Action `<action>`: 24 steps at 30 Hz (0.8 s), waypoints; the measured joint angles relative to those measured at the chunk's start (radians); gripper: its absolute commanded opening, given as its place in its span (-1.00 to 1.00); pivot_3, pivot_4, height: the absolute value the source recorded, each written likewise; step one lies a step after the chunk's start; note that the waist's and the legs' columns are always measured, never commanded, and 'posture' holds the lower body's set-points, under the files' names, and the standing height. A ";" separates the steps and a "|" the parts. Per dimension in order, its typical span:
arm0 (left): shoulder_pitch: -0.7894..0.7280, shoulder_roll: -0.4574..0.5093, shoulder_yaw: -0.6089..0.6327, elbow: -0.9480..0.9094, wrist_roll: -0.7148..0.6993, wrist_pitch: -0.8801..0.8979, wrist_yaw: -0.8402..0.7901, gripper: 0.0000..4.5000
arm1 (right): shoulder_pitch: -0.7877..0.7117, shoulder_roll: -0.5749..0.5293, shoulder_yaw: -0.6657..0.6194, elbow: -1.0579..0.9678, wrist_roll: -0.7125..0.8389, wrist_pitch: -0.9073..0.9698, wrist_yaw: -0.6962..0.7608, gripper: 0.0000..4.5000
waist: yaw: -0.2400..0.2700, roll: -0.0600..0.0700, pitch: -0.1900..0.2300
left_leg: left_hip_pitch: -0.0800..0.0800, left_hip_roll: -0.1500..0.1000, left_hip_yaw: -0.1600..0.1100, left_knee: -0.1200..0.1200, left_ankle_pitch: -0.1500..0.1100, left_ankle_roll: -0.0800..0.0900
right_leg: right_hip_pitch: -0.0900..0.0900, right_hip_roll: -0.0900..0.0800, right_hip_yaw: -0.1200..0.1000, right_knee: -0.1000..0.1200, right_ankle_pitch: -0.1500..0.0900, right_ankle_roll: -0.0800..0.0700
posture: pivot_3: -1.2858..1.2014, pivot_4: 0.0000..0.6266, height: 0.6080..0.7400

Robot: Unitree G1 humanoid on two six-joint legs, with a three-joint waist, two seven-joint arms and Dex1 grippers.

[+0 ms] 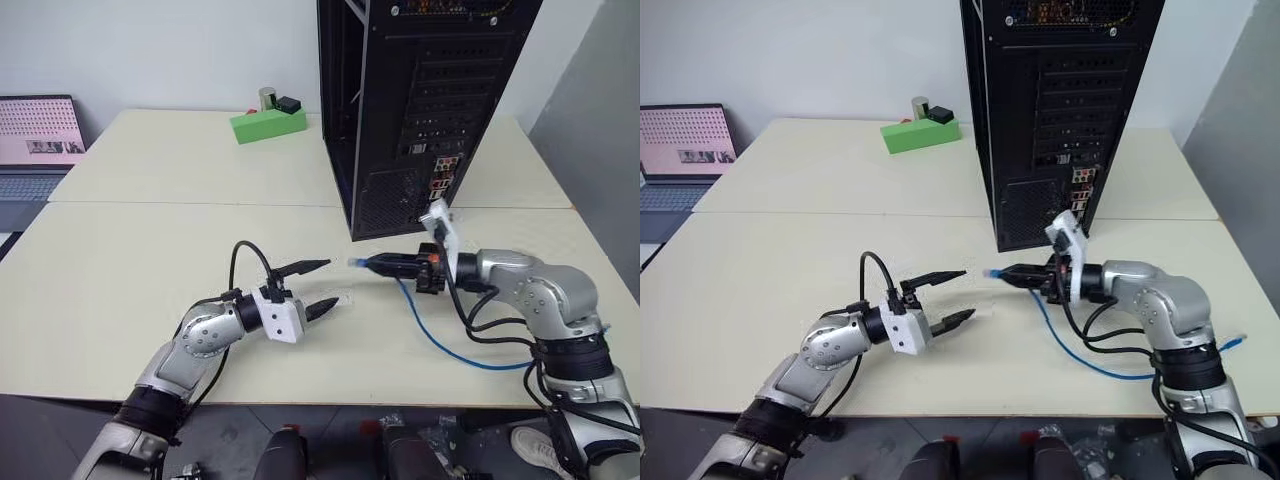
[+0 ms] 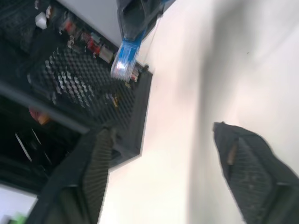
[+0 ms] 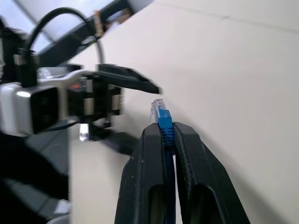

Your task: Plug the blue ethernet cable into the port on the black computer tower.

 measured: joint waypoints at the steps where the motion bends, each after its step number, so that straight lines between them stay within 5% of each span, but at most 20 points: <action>1: 0.006 -0.014 -0.002 -0.029 -0.025 0.049 -0.009 0.97 | 0.008 -0.004 -0.010 -0.003 -0.008 -0.009 -0.013 -1.00 | 0.000 0.000 0.000 | 0.000 0.000 0.000 0.000 0.000 0.000 | 0.000 0.000 0.000 0.000 0.000 0.000 | 0.03 -0.52 1.00; 12: -0.139 -0.305 -0.015 -0.240 -0.141 0.700 0.133 0.97 | 0.110 -0.024 -0.159 -0.130 -0.106 -0.105 -0.257 -1.00 | -0.003 0.000 0.000 | 0.000 0.000 0.000 0.000 0.000 0.000 | 0.000 0.001 0.001 0.000 0.000 0.000 | 0.03 -0.52 1.00; 24: -0.233 -0.454 -0.045 -0.222 -0.037 0.851 0.311 0.97 | 0.108 0.117 -0.160 -0.204 -0.211 -0.107 -0.552 -1.00 | -0.001 0.000 0.000 | 0.000 0.000 0.000 0.000 0.000 0.000 | 0.000 0.001 0.001 0.000 0.000 0.000 | 0.03 -0.52 1.00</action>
